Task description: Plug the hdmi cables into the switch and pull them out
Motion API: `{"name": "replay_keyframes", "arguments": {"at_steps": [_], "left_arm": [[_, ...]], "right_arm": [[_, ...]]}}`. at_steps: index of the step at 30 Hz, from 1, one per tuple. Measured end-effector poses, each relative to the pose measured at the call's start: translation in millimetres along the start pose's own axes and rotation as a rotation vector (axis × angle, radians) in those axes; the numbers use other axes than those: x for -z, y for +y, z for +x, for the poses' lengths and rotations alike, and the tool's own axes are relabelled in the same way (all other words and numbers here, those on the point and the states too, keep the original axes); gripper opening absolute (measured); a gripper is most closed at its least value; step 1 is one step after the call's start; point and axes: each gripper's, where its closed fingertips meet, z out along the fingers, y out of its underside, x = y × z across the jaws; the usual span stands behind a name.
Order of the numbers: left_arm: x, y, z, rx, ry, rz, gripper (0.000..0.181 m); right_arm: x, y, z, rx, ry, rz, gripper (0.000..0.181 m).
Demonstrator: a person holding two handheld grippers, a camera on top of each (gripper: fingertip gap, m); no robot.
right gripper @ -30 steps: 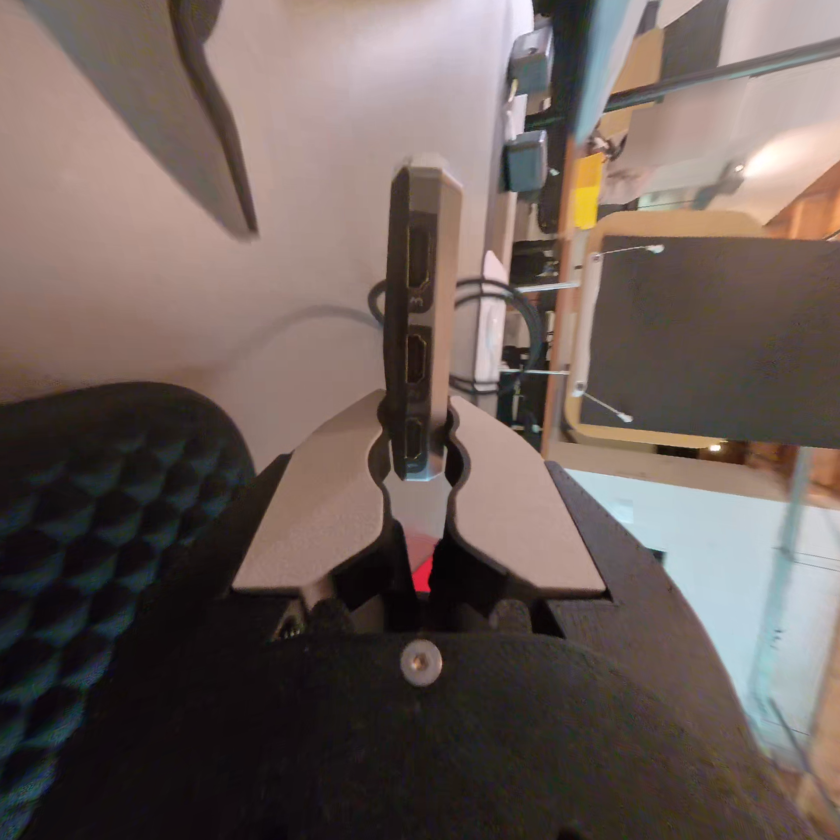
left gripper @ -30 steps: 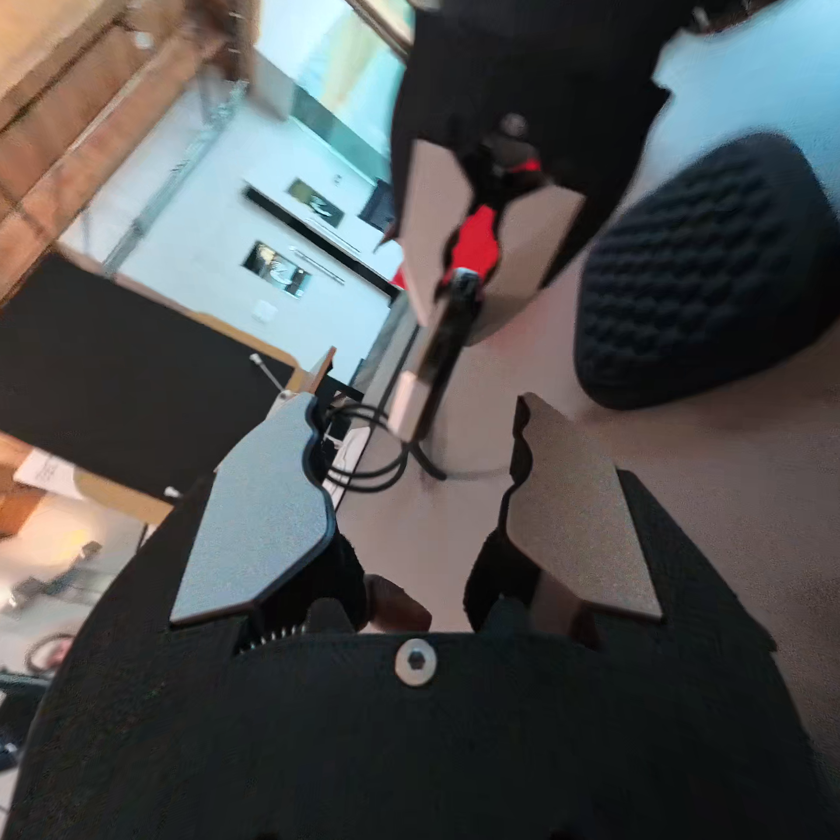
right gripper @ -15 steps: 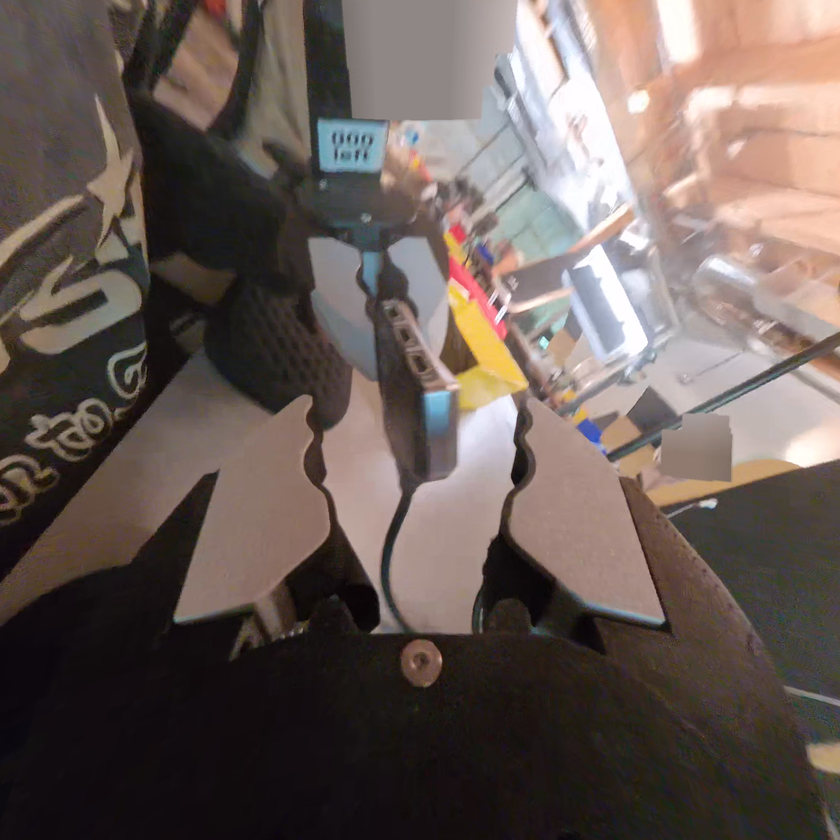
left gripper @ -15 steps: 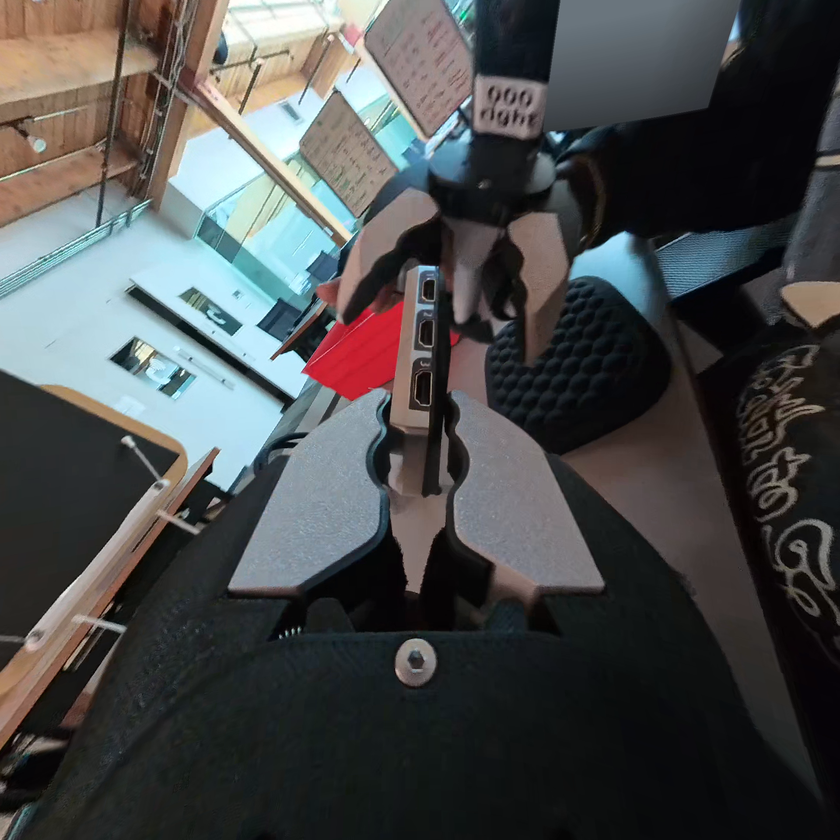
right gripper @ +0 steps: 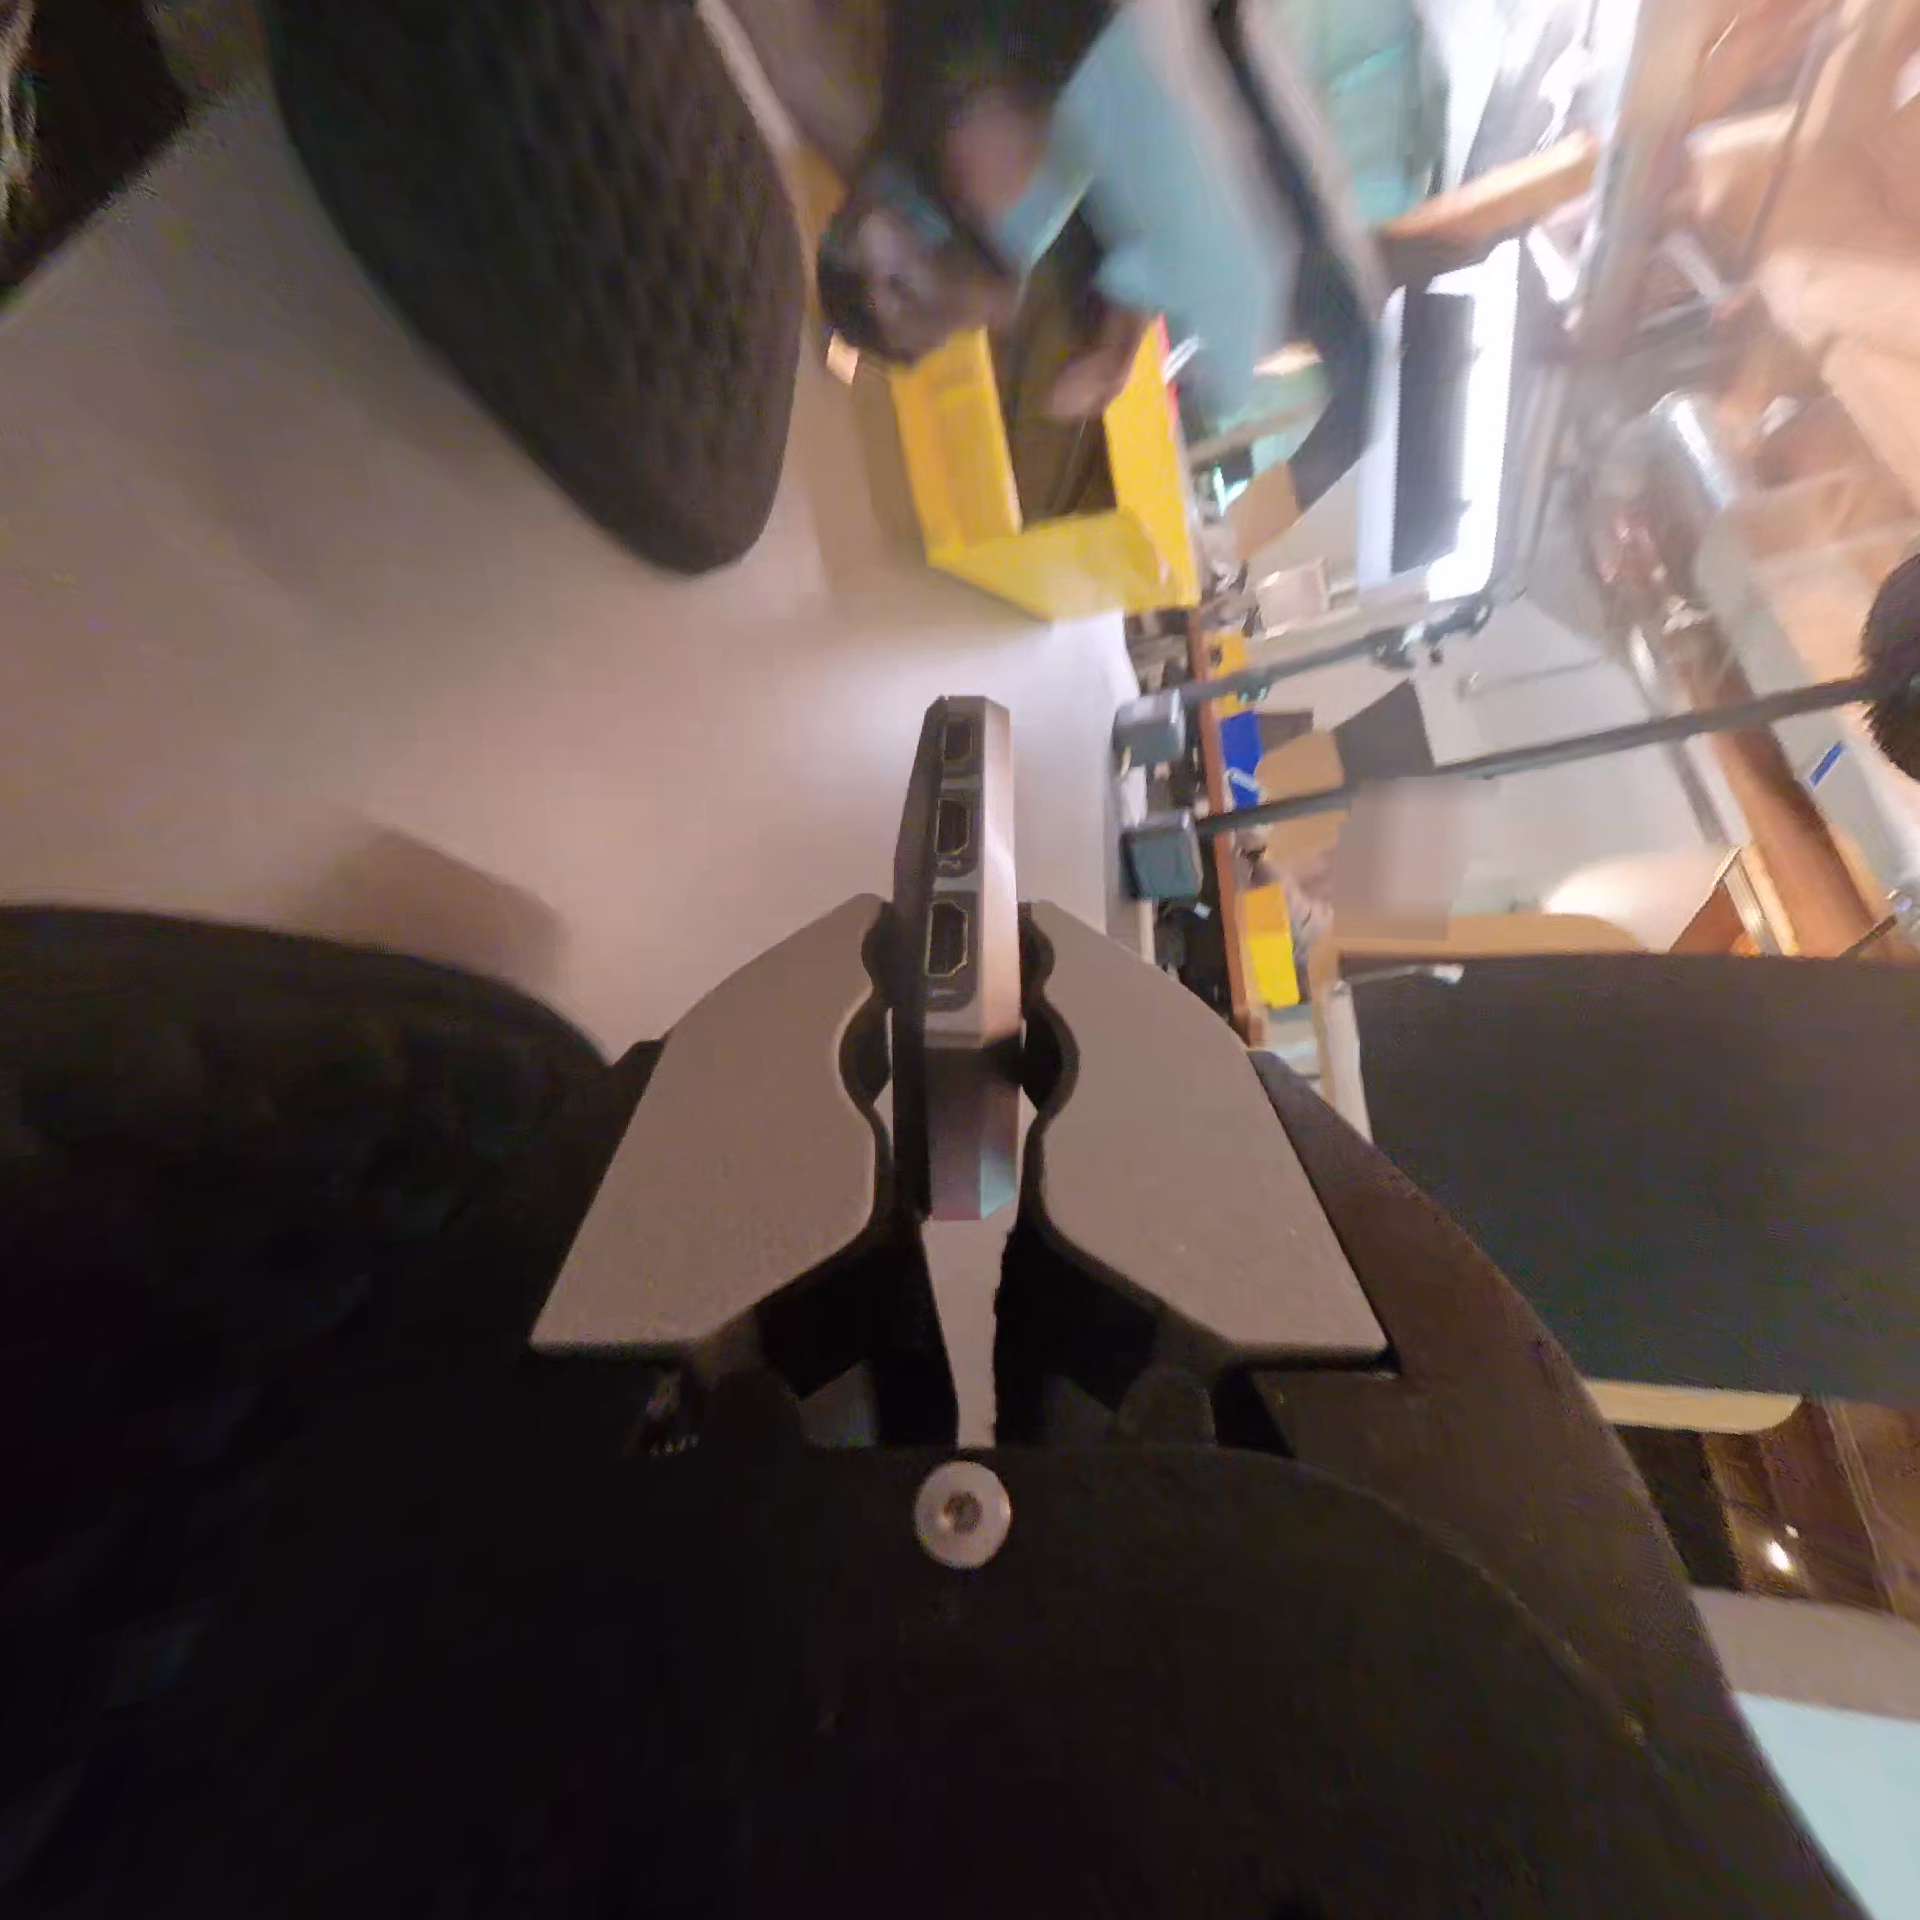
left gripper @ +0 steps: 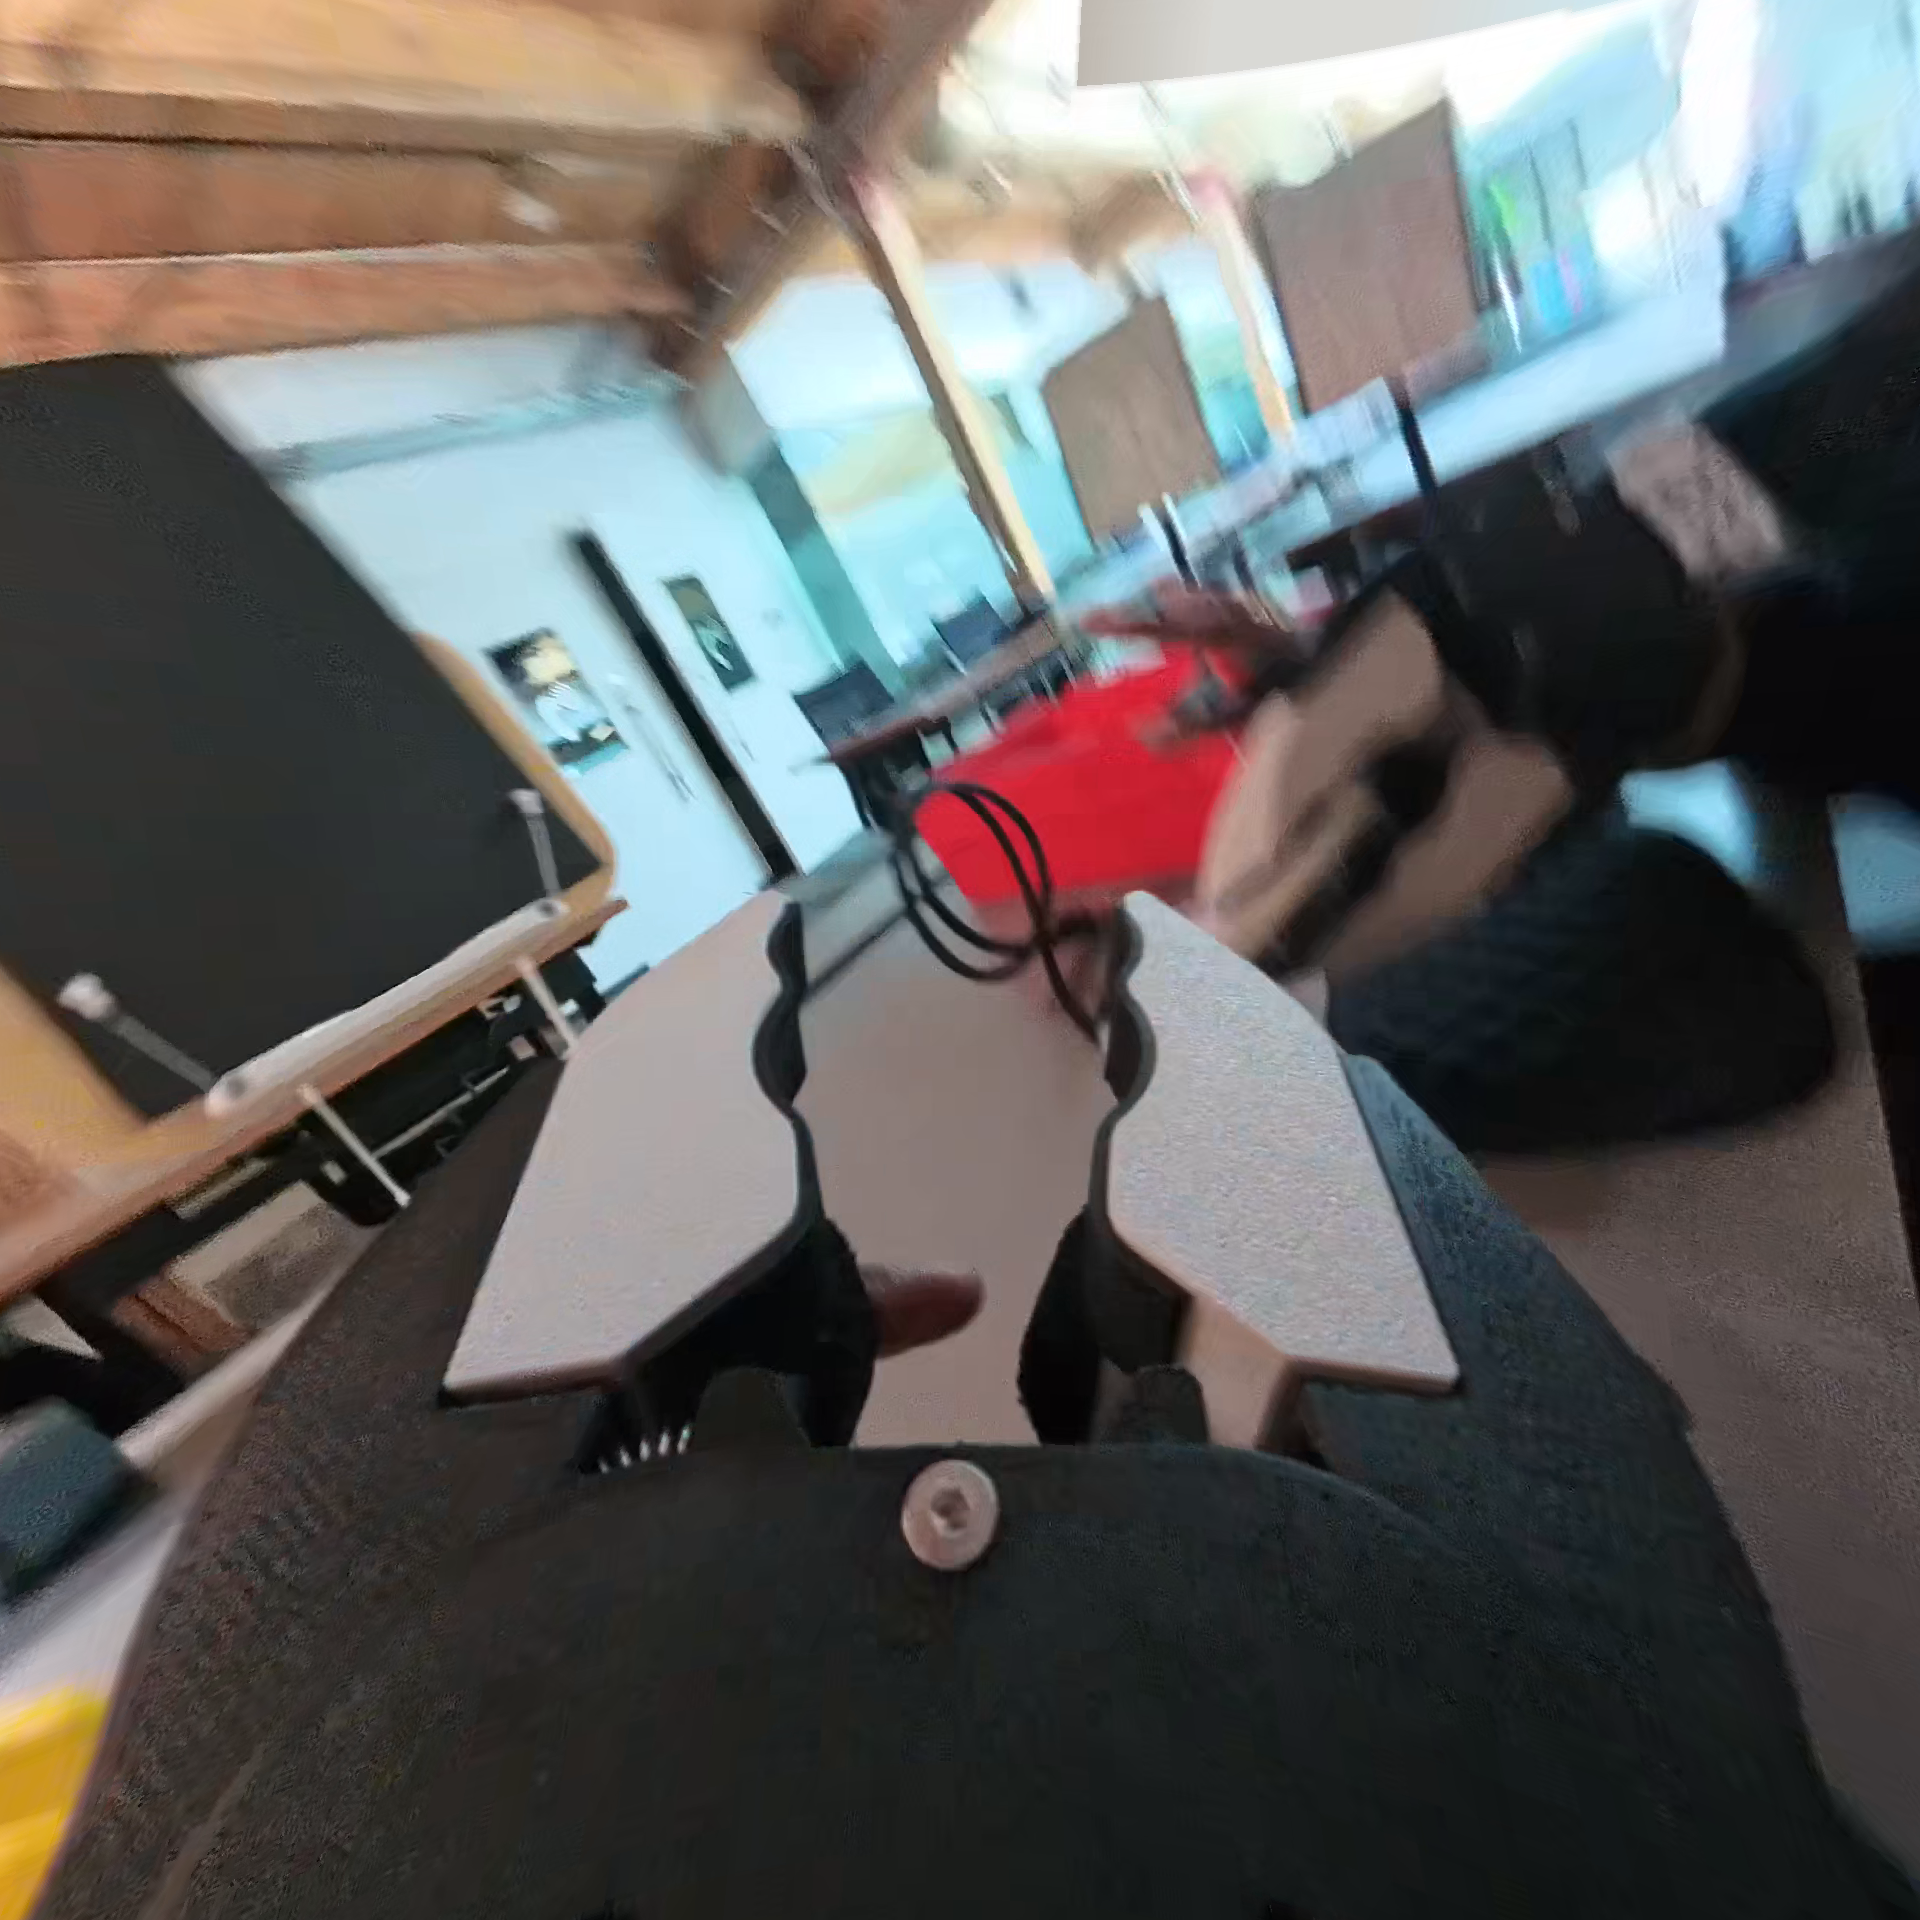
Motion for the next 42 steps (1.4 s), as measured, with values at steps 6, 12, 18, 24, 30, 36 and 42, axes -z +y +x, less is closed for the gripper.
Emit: {"name": "replay_keyframes", "arguments": {"at_steps": [6,12,18,24,30,36,42], "left_arm": [[69.9,-31.9,-92.4,0.557,-0.365,0.585,0.078],[65.5,-29.1,-87.3,0.373,-0.408,0.505,0.085],[60.6,-25.0,-84.0,0.347,-0.399,0.473,0.086],[65.7,-27.5,-89.9,0.34,-0.424,0.479,0.088],[124.7,-77.9,-131.2,0.361,-0.511,0.6,0.084],[180.7,-85.3,-160.7,-0.164,-0.727,0.031,0.073],[188.8,-2.5,-193.8,-0.416,-0.376,-0.789,0.073]], "right_arm": [[2.7,24.0,-25.5,-0.087,-0.129,-0.114,0.024],[3.1,23.2,-45.5,-0.413,-0.304,-0.067,0.051],[37.8,-16.2,24.2,-0.849,-0.083,0.45,0.104],[79.7,-2.2,82.9,-1.019,0.369,0.736,0.114],[89.2,13.3,97.3,-0.985,0.534,0.693,0.112],[93.2,25.2,103.7,-1.065,0.581,0.708,0.109],[100.3,26.8,110.5,-1.134,0.614,0.783,0.105]]}}
